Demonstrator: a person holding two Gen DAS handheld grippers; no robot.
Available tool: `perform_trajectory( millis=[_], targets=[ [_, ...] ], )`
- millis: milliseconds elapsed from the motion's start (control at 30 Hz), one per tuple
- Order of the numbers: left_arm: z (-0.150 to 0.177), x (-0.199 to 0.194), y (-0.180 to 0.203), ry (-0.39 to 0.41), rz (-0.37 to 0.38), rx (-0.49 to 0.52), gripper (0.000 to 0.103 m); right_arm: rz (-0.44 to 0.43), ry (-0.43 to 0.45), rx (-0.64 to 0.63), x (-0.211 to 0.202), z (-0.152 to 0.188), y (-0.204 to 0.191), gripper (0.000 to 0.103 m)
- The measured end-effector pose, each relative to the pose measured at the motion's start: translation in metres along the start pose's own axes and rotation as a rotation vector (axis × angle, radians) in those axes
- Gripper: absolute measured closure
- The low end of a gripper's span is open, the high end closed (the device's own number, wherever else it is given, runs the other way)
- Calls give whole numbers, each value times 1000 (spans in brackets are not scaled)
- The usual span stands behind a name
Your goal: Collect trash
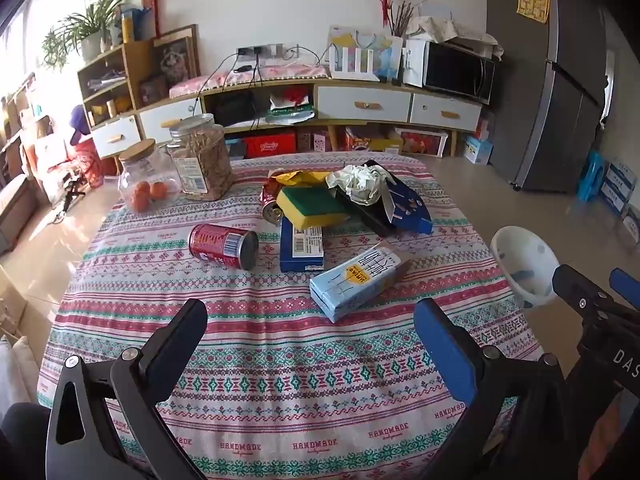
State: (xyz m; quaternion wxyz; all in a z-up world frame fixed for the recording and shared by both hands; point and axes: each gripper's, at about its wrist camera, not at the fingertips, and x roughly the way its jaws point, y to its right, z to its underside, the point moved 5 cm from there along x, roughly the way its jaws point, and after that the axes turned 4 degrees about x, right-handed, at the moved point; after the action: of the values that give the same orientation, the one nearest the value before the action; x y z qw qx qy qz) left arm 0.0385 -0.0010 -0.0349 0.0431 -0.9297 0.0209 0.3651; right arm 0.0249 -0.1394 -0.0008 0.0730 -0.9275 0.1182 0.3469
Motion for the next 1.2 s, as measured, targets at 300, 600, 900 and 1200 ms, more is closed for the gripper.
perform_trajectory(
  millis=[300, 600, 900, 1200],
  targets=[
    [2, 4, 4, 0, 7, -7, 0, 8, -15, -7, 5, 2, -1, 0],
    [3, 6, 0, 1, 18, -9, 0, 2, -22, -3, 7, 3, 0, 0],
    [6, 7, -1, -6, 40, -21, 0, 2, -27, -10, 9, 5, -2, 0],
    [5, 5, 2, -6, 34, -18, 0, 2, -31, -11, 10, 5, -2, 0]
  ],
)
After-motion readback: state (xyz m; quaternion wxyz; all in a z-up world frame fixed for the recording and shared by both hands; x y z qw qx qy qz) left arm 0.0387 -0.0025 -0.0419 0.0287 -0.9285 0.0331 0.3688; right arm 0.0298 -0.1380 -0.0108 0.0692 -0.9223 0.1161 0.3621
